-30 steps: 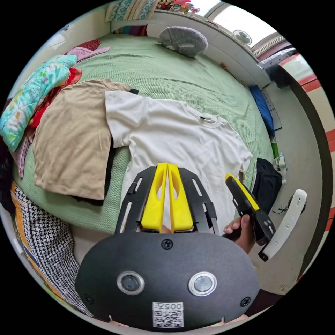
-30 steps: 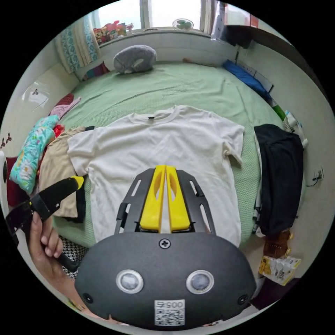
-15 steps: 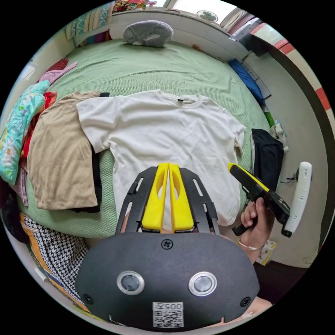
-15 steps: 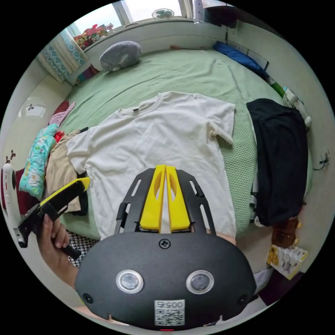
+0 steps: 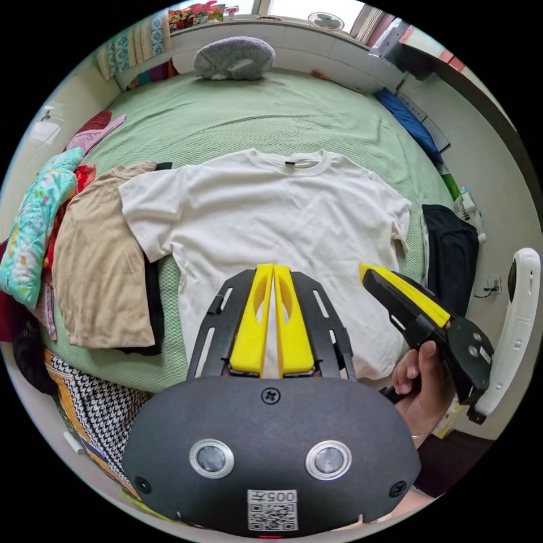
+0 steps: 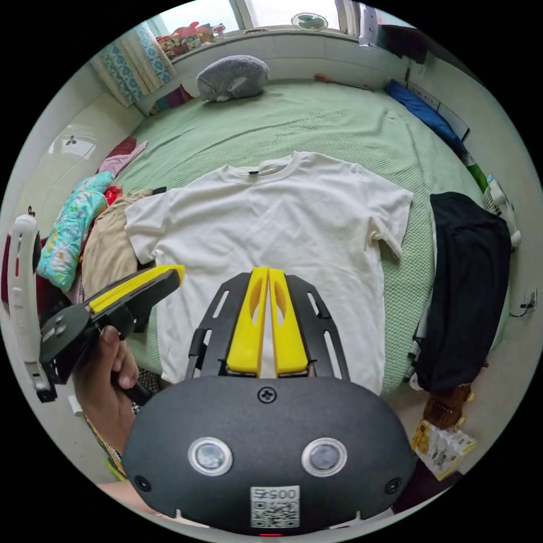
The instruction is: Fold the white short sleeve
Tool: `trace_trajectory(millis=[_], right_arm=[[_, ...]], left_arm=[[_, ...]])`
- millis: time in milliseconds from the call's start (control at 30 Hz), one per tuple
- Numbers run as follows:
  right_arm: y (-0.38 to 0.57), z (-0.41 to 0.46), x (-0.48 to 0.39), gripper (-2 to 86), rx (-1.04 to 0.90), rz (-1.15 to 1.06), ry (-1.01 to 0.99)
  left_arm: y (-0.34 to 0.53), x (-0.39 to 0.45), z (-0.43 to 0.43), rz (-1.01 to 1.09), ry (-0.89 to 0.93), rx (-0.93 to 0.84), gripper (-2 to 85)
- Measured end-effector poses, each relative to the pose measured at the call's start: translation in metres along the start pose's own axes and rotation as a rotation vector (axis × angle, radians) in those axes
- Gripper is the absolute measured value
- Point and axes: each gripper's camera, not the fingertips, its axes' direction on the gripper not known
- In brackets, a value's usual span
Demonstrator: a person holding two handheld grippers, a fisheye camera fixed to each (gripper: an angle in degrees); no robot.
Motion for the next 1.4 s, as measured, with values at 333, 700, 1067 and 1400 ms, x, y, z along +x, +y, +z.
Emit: trace_trajectory(millis=[333, 700, 1067, 1400], right_arm=[[-0.012, 0.005, -0.009, -1.2, -0.043, -0.024, 0.012], [-0.018, 0.006, -0.006, -1.2, -0.045, -0.013, -0.043], [-0.022, 0.005, -0.014, -1.2, -0.032, 0.003, 0.043], [-0.027, 0.006, -0.024, -1.2, -0.027, -0.007, 0.031]], left_arm=[[-0.001, 0.07, 0.002, 0.168, -0.32, 0.037, -0.2], [-0.014, 0.085, 0.012, 0.168, -0.248, -0.019, -0.1], [-0.021, 0.078, 0.027, 0.143, -0.153, -0.054, -0.2], [-0.027, 0.059, 0.043, 0.123, -0.092, -0.053, -0.2]])
